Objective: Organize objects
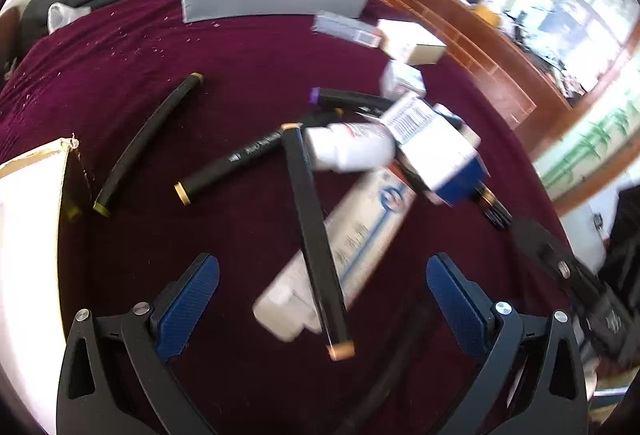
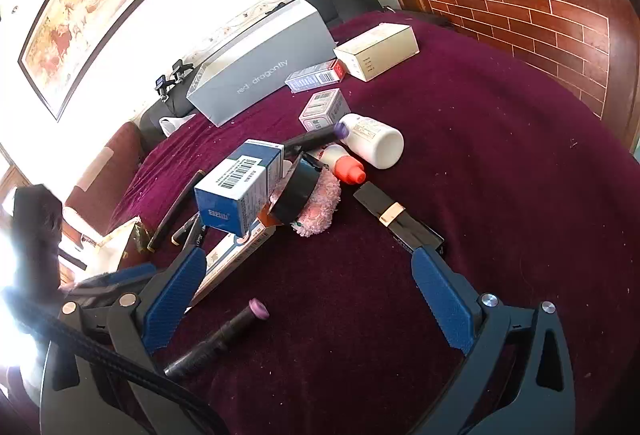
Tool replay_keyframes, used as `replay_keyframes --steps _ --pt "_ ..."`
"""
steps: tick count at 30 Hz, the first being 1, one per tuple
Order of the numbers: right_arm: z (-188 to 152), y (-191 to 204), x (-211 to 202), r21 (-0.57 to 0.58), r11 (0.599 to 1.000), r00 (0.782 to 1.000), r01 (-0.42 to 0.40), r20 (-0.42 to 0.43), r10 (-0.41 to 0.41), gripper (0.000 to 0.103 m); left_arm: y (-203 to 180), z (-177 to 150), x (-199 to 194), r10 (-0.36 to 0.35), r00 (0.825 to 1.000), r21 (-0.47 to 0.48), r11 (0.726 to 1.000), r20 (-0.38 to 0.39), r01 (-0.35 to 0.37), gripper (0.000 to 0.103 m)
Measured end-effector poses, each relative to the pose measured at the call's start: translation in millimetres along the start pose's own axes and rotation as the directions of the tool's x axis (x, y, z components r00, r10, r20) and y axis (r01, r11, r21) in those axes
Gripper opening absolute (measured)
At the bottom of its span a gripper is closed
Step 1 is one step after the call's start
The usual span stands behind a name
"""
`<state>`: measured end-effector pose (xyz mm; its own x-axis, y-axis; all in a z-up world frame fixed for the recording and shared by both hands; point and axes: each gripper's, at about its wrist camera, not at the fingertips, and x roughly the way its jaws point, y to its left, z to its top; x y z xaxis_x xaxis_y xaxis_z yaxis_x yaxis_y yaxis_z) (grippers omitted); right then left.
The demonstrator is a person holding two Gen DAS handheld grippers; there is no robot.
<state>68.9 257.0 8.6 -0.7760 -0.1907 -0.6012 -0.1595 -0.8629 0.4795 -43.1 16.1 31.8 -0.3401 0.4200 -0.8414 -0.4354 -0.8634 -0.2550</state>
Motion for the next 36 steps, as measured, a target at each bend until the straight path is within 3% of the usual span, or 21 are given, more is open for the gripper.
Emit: replay_keyframes --steps 3,5,7,11,13,16,20,25,29,32,34,36 --pt "-1.3 -0.2 -2.1 0.003 1.0 1.0 0.011 0.003 -0.011 0.103 -0.2 11.6 19.5 0.004 1.0 -0.037 0.999 -0.014 -0.005 0.097" --pt "-0.3 0.1 -2.2 0.002 1.0 1.0 0.019 0.003 -0.019 0.103 -3.1 14.3 26.1 -0.005 1.0 -0.049 0.999 -0.029 0.004 0.088" --pt "0.2 1.3 -2.0 -0.001 1.0 1.0 0.024 0.0 -0.024 0.103 -12.3 15.9 29.8 0.01 0.999 -0.037 0.999 -0.042 -0.011 0.071" --pt "0.4 3.3 -0.5 -0.009 0.999 0.999 0.039 -0.012 -0.039 0.103 -19.0 16.5 30.2 0.044 0.999 -0.016 0.999 -0.031 -0.044 0.062" --pt "0.5 3.7 -0.4 -0.008 0.999 0.999 0.046 -0.012 -0.046 0.103 -19.6 17.8 29.1 0.03 0.999 -0.017 0.999 -0.032 -0.031 0.041" --pt "0.4 3.2 1.4 -0.005 0.998 0.998 0.058 -0.02 -0.058 0.103 -24.9 20.7 22.3 0.033 0.999 0.001 0.999 -0.025 -0.033 0.02" --pt "0.1 3.0 3.8 0.001 0.997 0.996 0.079 -0.031 -0.078 0.103 -23.4 12.7 5.0 0.037 0.999 0.003 0.999 0.006 -0.037 0.016" --pt "-0.4 5.2 5.4 -0.006 0.994 0.993 0.109 -0.034 -0.11 0.103 -14.8 1.0 -13.5 -0.029 0.999 -0.033 0.999 0.025 0.029 0.017" --pt "-1.3 7.8 7.8 -0.018 0.99 0.989 0.14 -0.04 -0.14 0.103 -10.4 -3.3 -10.1 -0.004 1.0 -0.051 0.999 0.004 0.004 0.017" --pt "-2.6 11.1 8.1 -0.036 0.987 0.987 0.157 -0.039 -0.159 0.103 -5.3 -0.3 -1.6 0.006 1.0 -0.082 0.997 0.001 -0.006 0.021" --pt "-3.6 14.3 7.3 -0.053 0.984 0.985 0.17 -0.03 -0.172 0.103 -3.9 3.1 4.9 0.015 1.0 -0.091 0.996 0.003 -0.015 0.033" --pt "-4.4 17.1 8.2 -0.069 0.982 0.984 0.176 -0.03 -0.178 0.103 -6.7 8.3 12.3 0.038 0.999 -0.068 0.997 0.002 -0.038 0.034"
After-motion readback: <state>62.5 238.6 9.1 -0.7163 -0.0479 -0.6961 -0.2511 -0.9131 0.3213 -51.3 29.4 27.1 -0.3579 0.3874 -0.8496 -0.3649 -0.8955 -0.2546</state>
